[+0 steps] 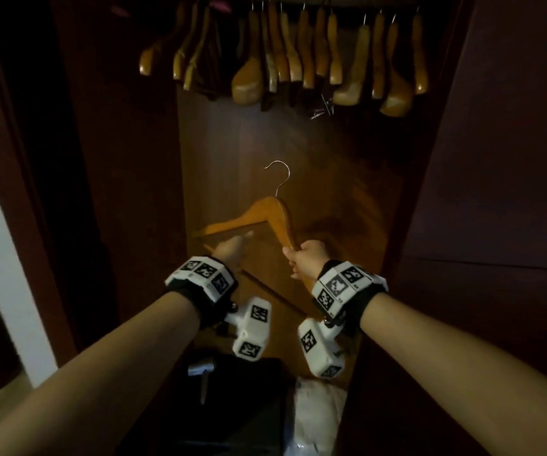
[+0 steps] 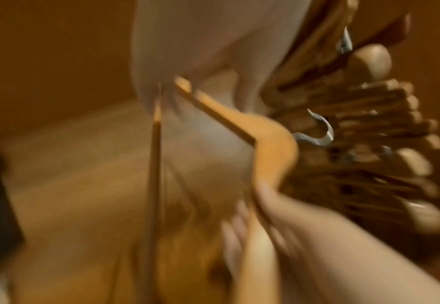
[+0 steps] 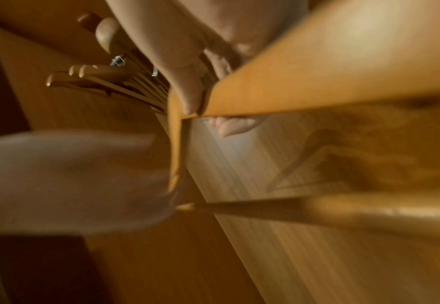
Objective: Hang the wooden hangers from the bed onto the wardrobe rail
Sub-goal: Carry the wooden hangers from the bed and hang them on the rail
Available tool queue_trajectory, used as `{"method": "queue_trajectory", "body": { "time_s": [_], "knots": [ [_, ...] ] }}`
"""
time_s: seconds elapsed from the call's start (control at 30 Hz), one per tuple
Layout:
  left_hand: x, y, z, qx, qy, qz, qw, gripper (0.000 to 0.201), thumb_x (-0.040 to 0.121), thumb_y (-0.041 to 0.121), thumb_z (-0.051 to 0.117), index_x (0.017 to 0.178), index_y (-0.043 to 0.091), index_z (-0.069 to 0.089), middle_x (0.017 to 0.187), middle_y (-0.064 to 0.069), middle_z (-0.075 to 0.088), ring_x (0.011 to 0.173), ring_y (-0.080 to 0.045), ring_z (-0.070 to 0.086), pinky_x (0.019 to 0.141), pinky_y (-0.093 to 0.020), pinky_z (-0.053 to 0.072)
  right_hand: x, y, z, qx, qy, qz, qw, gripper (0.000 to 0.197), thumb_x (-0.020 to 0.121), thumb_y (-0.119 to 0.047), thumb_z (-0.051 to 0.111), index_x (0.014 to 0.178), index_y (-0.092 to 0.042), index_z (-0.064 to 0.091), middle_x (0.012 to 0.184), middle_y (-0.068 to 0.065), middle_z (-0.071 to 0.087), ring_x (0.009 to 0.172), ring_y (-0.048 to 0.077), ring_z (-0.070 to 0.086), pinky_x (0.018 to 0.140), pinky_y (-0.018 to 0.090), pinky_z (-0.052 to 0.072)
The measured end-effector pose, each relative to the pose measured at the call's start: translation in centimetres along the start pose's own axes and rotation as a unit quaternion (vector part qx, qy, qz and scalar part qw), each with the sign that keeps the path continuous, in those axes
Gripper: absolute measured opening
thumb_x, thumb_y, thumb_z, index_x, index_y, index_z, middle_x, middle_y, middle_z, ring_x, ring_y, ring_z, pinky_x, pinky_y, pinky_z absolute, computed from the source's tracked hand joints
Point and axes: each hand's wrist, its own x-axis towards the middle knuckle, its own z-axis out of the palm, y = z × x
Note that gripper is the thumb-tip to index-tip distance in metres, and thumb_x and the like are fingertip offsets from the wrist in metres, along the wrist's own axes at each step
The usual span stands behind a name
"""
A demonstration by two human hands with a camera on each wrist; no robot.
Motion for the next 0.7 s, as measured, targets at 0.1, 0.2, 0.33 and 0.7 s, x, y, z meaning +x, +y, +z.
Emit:
{"method": "queue_trajectory", "body": {
  "time_s": [0.1, 0.2, 0.33, 0.7],
  "knots": [
    [1.5, 2.3, 1.9, -0.007, -0.137, 0.001, 0.991, 0.041, 0.092, 0.044, 0.049, 0.115, 0.012, 0.06, 0.107, -0.004, 0.062, 0.107, -0.023, 0.054, 0.085, -0.038, 0.039, 0.8, -2.0, 2.0, -0.032, 0.046, 0.005, 0.998, 0.042, 0.095, -0.011, 0.049, 0.132, 0.006, 0.042, 0.127, 0.018, 0.051, 0.113, 0.03, 0.052, 0.085, 0.038, 0.051],
    [3.5, 5.0, 1.8, -0.005, -0.161, 0.044, 0.986, 0.026, 0.091, 0.033, 0.056, 0.105, 0.012, 0.06, 0.102, -0.009, 0.061, 0.097, -0.026, 0.058, 0.081, -0.038, 0.046, 0.7, -3.9, 3.1, -0.059, 0.072, -0.005, 0.996, 0.051, 0.091, -0.003, 0.044, 0.141, 0.001, 0.033, 0.145, 0.016, 0.036, 0.131, 0.032, 0.038, 0.108, 0.038, 0.034],
    [5.4, 7.9, 1.5, -0.05, -0.229, 0.039, 0.971, 0.021, 0.098, 0.029, 0.046, 0.088, 0.014, 0.057, 0.093, -0.006, 0.06, 0.087, -0.022, 0.056, 0.075, -0.035, 0.046, -0.8, -5.0, 3.8, -0.036, 0.043, -0.02, 0.998, 0.057, 0.09, -0.005, 0.05, 0.143, -0.012, 0.029, 0.136, 0.013, 0.044, 0.122, 0.029, 0.045, 0.1, 0.036, 0.041],
    [3.8, 14.0, 3.9, -0.014, -0.263, 0.154, 0.952, 0.066, 0.081, 0.046, 0.066, 0.135, 0.016, 0.044, 0.123, -0.002, 0.057, 0.11, -0.017, 0.054, 0.098, -0.037, 0.041, -3.6, -6.6, 0.7, 0.103, 0.158, -0.01, 0.982, 0.044, 0.093, -0.003, 0.049, 0.136, -0.008, 0.04, 0.074, 0.004, 0.05, 0.054, 0.012, 0.044, 0.043, 0.021, 0.043]
  ]
}}
